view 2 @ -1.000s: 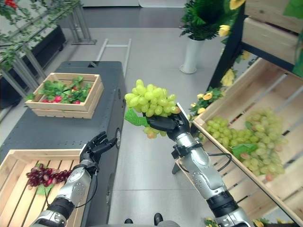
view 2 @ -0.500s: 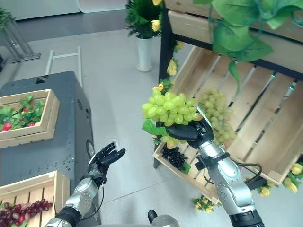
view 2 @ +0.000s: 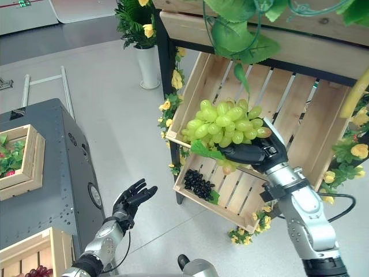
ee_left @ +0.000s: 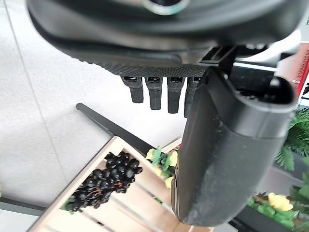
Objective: Pick up the fruits from the basket on one side to the basket on the other side
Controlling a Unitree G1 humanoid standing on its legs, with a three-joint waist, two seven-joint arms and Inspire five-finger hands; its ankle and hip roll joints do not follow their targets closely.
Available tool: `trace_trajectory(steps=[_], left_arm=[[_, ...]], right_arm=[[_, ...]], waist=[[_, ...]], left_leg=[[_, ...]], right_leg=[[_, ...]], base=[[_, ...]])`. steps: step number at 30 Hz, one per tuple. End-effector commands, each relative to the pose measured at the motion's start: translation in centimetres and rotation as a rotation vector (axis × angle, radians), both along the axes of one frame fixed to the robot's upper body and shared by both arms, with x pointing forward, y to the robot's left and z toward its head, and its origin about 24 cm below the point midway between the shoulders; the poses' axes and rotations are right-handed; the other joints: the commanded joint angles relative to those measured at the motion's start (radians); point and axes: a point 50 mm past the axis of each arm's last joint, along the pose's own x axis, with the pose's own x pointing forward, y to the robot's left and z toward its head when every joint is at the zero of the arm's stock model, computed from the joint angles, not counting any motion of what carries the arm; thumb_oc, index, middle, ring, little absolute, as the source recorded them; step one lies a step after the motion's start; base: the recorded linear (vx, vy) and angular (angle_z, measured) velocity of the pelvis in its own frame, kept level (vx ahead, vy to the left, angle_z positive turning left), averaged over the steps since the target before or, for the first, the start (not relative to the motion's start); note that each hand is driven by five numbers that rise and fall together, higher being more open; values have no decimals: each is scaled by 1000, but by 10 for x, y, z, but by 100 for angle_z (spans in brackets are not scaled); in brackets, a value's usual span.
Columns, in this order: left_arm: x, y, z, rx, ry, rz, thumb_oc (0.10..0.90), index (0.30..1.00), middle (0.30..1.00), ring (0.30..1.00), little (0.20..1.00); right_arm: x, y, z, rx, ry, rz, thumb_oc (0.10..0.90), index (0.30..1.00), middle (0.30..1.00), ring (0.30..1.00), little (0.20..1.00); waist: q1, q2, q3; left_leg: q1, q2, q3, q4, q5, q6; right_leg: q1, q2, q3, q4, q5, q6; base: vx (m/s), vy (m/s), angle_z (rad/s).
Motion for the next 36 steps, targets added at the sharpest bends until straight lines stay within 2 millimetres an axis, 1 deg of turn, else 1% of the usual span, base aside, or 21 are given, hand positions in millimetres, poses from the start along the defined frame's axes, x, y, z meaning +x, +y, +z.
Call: trace_trajectory(steps=[1, 2, 4, 5, 6, 8, 9, 10, 13, 16, 17, 18, 19, 20, 21, 24, 26, 27, 34, 35, 36], left_arm=[[23, 2, 21, 10, -139, -37, 800, 900, 900, 900, 900], [23, 2, 21, 9, -137, -37, 800, 900, 900, 900, 900], [20, 3, 19, -2, -126, -45, 800, 900, 900, 900, 900], [20, 3, 19, -2, -125, -45, 800, 900, 900, 900, 900], [19, 2, 19, -2, -123, -50, 800, 900, 900, 900, 900], [18, 1, 19, -2, -121, -52, 800, 900, 900, 900, 900], [17, 1, 18, -1, -121, -58, 800, 900, 900, 900, 900], [14, 1, 17, -4, -122, -61, 800, 900, 900, 900, 900], [11, 2, 15, -7, -124, -64, 800, 900, 900, 900, 900], [7, 3, 13, -7, -121, -91, 800, 900, 900, 900, 900], [7, 3, 13, -7, -121, -92, 800, 900, 900, 900, 900], [4, 3, 11, -5, -116, -97, 800, 900, 900, 900, 900], [3, 5, 10, -5, -114, -91, 800, 900, 900, 900, 900], [2, 6, 10, -7, -112, -87, 800, 900, 900, 900, 900], [1, 9, 8, -16, -107, -77, 800, 900, 900, 900, 900], [-1, 10, 7, -23, -96, -63, 800, 900, 900, 900, 900], [-2, 11, 6, -23, -91, -62, 800, 900, 900, 900, 900], [-2, 11, 5, -23, -88, -60, 800, 900, 900, 900, 900], [1, 13, 6, -38, -74, -48, 800, 900, 900, 900, 900], [2, 12, 6, -39, -69, -49, 800, 900, 900, 900, 900], [2, 12, 6, -38, -69, -46, 800, 900, 900, 900, 900]], right_arm=[[3, -19, 83, 35, -466, -145, 400, 300, 300, 300, 300], [4, -21, 85, 42, -469, -152, 400, 300, 300, 300, 300], [13, -33, 94, 31, -478, -251, 400, 300, 300, 300, 300], [14, -34, 95, 29, -478, -258, 400, 300, 300, 300, 300], [19, -41, 97, -78, -504, -389, 400, 300, 300, 300, 300], [22, -49, 102, -168, -531, -487, 400, 300, 300, 300, 300], [23, -56, 109, -275, -556, -581, 400, 300, 300, 300, 300], [23, -64, 114, -339, -564, -643, 400, 300, 300, 300, 300], [24, -76, 121, -429, -566, -736, 400, 300, 300, 300, 300], [26, -90, 125, -594, -557, -864, 400, 300, 300, 300, 300], [26, -91, 125, -601, -558, -869, 400, 300, 300, 300, 300], [26, -98, 123, -680, -535, -918, 400, 300, 300, 300, 300], [27, -103, 122, -716, -515, -943, 400, 300, 300, 300, 300], [27, -105, 121, -739, -500, -957, 400, 300, 300, 300, 300], [27, -114, 116, -797, -450, -988, 400, 300, 300, 300, 300], [28, -125, 105, -867, -366, -1027, 400, 300, 300, 300, 300], [28, -133, 95, -898, -292, -1039, 400, 300, 300, 300, 300], [28, -137, 86, -927, -243, -1041, 400, 300, 300, 300, 300], [24, -155, 53, -942, -30, -1002, 400, 300, 300, 300, 300], [25, -157, 48, -942, 7, -986, 400, 300, 300, 300, 300], [25, -158, 45, -948, 30, -975, 400, 300, 300, 300, 300]], waist=[[50, -30, -89], [51, -31, -89], [65, -39, -92], [65, -39, -92], [74, -45, -94], [80, -48, -94], [86, -52, -95], [92, -54, -97], [103, -59, -98], [120, -63, -102], [120, -62, -103], [126, -64, -105], [131, -73, -106], [132, -73, -107], [135, -75, -109], [139, -76, -111], [141, -77, -110], [141, -78, -109], [140, -81, -102], [136, -74, -102], [137, -83, -101]], left_leg=[[21, -26, -47, 11, -118, 28], [21, -26, -48, 11, -118, 28], [22, -28, -62, 11, -119, 27], [22, -28, -63, 11, -119, 27], [22, -28, -70, 11, -119, 26], [21, -28, -77, 11, -117, 26], [18, -28, -84, 11, -114, 26], [15, -28, -92, 11, -113, 25], [11, -29, -106, 11, -112, 24], [6, -30, -124, 11, -110, 22], [6, -30, -124, 11, -110, 22], [3, -31, -130, 11, -109, 21], [-8, -31, -119, 11, -87, 18], [-9, -31, -121, 11, -87, 18], [-11, -31, -124, 11, -85, 17], [-13, -31, -128, 11, -84, 17], [-16, -32, -131, 11, -83, 17], [-16, -32, -131, 11, -83, 17], [-18, -31, -127, 11, -82, 16], [-8, -30, -138, 11, -103, 18], [-16, -31, -123, 11, -83, 17]], right_leg=[[-27, 23, -6, 2, 17, 16], [-27, 23, -6, 2, 18, 16], [-22, 23, -11, 2, 16, 16], [-22, 23, -11, 2, 16, 16], [-19, 21, -15, 2, 16, 17], [-17, 21, -19, 2, 16, 17], [-18, 21, -24, 2, 17, 17], [-18, 21, -29, 2, 16, 18], [-17, 21, -37, 2, 14, 18], [-14, 19, -49, 2, 12, 20], [-14, 19, -50, 2, 12, 20], [-15, 19, -55, 2, 11, 21], [-26, 18, -55, 2, 30, 16], [-27, 18, -56, 2, 30, 17], [-26, 16, -61, 2, 29, 17], [-27, 15, -66, 2, 28, 17], [-28, 15, -68, 2, 28, 17], [-28, 15, -68, 2, 29, 17], [-32, 17, -67, 2, 30, 14], [-22, 19, -70, 2, 13, 19], [-32, 19, -65, 2, 30, 13]], base=[[0, 0, 0], [0, 0, 0], [0, 0, 0], [0, 0, 0], [0, 0, 0], [-9, -16, 4], [-19, -19, 5], [-16, -16, 5], [-3, -12, 17], [0, 0, 0], [3, -8, 12], [-65, -64, 12], [-64, -64, 14], [-57, -58, 7], [13, 2, 6], [0, 0, 0], [0, 0, 0], [0, 0, 0], [8, 5, 0], [0, 0, 0], [63, 39, -1]])
